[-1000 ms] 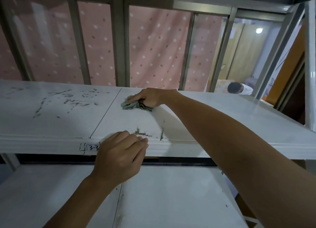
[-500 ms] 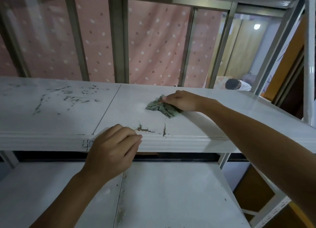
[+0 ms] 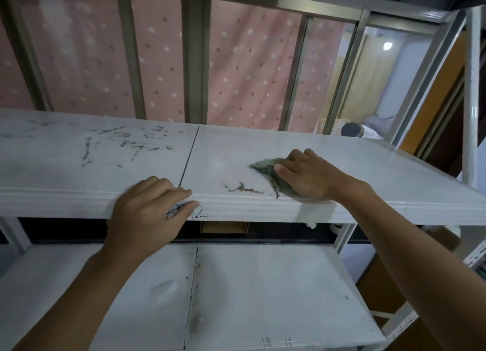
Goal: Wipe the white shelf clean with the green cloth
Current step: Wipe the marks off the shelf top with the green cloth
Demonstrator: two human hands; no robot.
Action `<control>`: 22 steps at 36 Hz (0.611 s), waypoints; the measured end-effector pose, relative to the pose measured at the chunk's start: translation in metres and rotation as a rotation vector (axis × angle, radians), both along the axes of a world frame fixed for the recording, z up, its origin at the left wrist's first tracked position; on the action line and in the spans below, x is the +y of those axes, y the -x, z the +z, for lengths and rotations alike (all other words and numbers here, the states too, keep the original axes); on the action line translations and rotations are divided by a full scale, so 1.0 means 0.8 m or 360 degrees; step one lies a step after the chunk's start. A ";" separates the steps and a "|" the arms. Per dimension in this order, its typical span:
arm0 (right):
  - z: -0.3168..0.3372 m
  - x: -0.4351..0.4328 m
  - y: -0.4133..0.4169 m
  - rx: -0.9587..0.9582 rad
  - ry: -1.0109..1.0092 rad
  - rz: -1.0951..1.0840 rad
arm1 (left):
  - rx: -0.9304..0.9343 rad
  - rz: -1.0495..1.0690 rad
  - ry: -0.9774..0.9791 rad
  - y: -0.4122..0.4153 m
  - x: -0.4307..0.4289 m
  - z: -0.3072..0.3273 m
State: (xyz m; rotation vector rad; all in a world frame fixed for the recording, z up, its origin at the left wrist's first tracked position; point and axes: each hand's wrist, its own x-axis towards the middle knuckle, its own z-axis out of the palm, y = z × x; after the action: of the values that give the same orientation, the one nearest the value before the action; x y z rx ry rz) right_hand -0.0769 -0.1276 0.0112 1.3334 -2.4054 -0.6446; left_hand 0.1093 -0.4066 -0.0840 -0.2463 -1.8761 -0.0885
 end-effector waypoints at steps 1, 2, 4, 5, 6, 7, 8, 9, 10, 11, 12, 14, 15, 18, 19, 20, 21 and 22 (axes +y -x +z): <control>-0.005 0.002 -0.001 -0.0087 0.0081 -0.0020 | -0.0001 -0.0008 0.0008 0.000 -0.001 0.000; -0.012 0.002 -0.002 -0.0137 0.0183 -0.0002 | -0.0002 -0.0015 0.0018 0.000 -0.002 0.000; -0.028 -0.003 -0.014 -0.0306 0.0293 -0.0065 | -0.0005 -0.0035 0.0043 0.001 -0.006 0.000; -0.029 -0.006 -0.023 -0.0384 0.0417 -0.0087 | -0.0005 -0.0044 0.0053 0.002 -0.007 0.000; -0.028 -0.007 -0.029 -0.0457 0.0511 -0.0203 | -0.0006 -0.0053 0.0058 0.002 -0.009 0.001; -0.024 -0.007 -0.037 -0.0579 0.0505 -0.0348 | -0.0010 -0.0065 0.0054 0.003 -0.009 0.001; -0.021 -0.008 -0.044 -0.0700 0.0503 -0.0459 | -0.0016 -0.0082 0.0041 0.003 -0.010 0.001; -0.023 -0.011 -0.049 -0.0772 0.0527 -0.0520 | -0.0023 -0.0102 0.0021 0.004 -0.011 0.001; -0.024 -0.014 -0.055 -0.0803 0.0543 -0.0539 | -0.0031 -0.0120 0.0001 0.004 -0.012 0.001; -0.028 -0.018 -0.058 -0.0815 0.0550 -0.0531 | -0.0039 -0.0136 -0.0014 0.005 -0.013 0.001; -0.029 -0.022 -0.064 -0.0810 0.0579 -0.0533 | -0.0048 -0.0150 -0.0025 0.005 -0.014 0.001; -0.031 -0.030 -0.071 -0.0799 0.0652 -0.0557 | -0.0067 -0.0171 -0.0049 0.005 -0.014 0.002; -0.030 -0.035 -0.077 -0.0797 0.0669 -0.0544 | -0.0076 -0.0180 -0.0070 0.005 -0.014 0.002; -0.027 -0.056 -0.093 -0.0773 0.0670 -0.0437 | -0.0120 -0.0207 -0.0159 0.003 -0.012 0.006; -0.025 -0.064 -0.097 -0.0785 0.0654 -0.0394 | -0.0135 -0.0210 -0.0182 0.002 -0.012 0.008; -0.023 -0.072 -0.101 -0.0809 0.0646 -0.0343 | -0.0150 -0.0214 -0.0195 0.001 -0.013 0.010; -0.020 -0.078 -0.106 -0.0843 0.0647 -0.0291 | -0.0166 -0.0218 -0.0199 -0.001 -0.014 0.012; -0.019 -0.083 -0.106 -0.0874 0.0645 -0.0242 | -0.0183 -0.0222 -0.0200 -0.002 -0.015 0.014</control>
State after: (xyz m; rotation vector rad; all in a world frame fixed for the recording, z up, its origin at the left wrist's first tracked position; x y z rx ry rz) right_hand 0.0077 -0.1943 -0.0042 1.2730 -2.8688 0.2165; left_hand 0.1107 -0.4186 -0.0730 -0.2905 -1.9575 -0.3209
